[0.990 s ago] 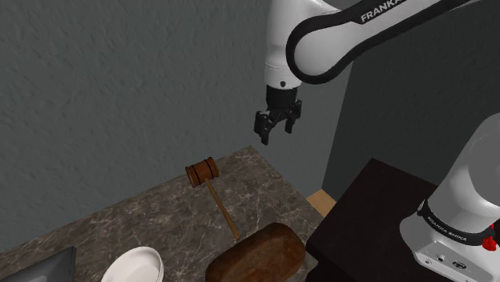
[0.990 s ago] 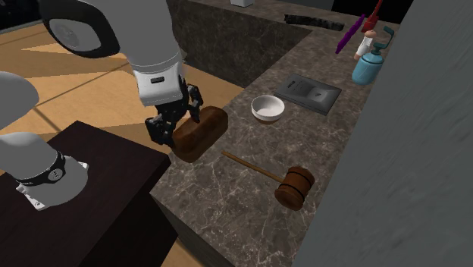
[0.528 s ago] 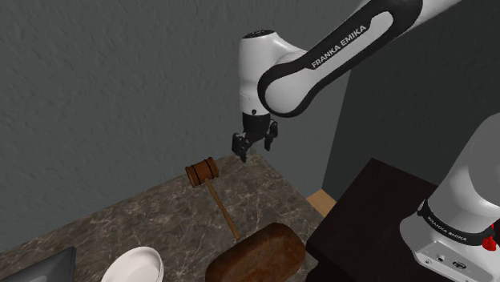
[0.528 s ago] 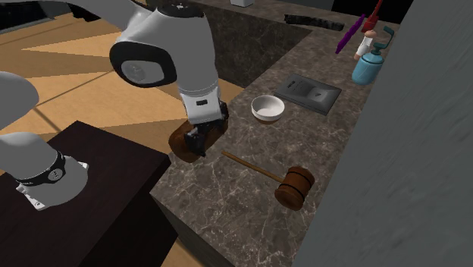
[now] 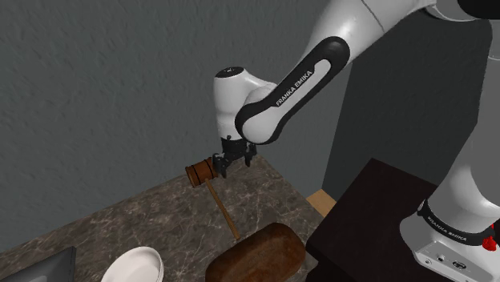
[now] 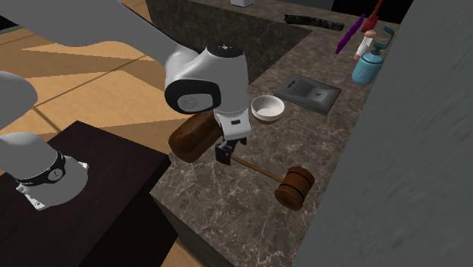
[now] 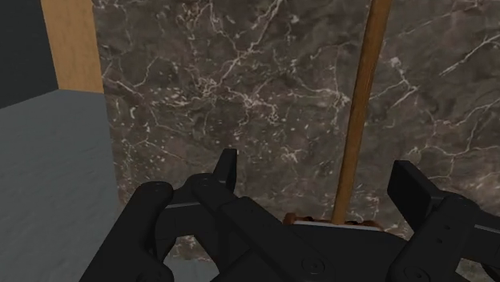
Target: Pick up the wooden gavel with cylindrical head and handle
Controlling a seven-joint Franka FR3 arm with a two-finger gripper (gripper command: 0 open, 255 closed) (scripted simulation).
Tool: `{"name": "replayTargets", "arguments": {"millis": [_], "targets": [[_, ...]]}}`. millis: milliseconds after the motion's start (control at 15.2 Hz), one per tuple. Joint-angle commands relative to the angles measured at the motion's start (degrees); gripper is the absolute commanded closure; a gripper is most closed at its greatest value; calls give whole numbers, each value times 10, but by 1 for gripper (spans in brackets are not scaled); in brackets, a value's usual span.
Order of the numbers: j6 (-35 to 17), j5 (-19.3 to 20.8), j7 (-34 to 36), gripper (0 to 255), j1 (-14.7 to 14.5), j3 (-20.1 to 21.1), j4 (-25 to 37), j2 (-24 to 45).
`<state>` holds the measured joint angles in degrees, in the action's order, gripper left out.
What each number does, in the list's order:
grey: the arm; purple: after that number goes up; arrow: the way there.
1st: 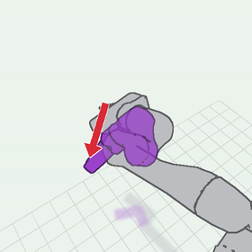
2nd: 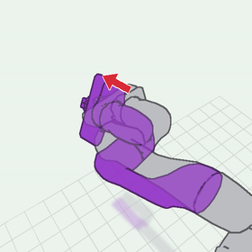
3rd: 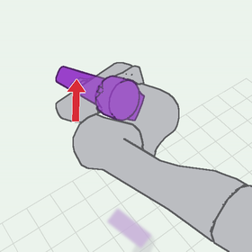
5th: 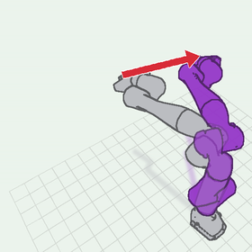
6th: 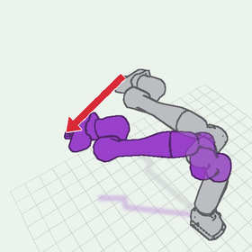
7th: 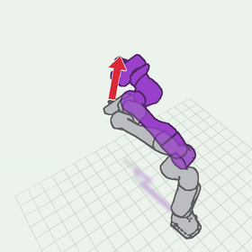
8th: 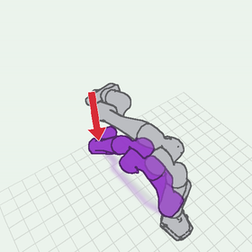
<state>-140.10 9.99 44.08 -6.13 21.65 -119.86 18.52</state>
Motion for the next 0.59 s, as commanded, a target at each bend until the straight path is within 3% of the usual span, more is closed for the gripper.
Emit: {"name": "replayTargets", "arguments": {"millis": [0, 528], "targets": [[-6, 26, 25, 0, -18, -12, 42, 52], [-1, 76, 76, 0, -86, -56, 227, 236]]}}
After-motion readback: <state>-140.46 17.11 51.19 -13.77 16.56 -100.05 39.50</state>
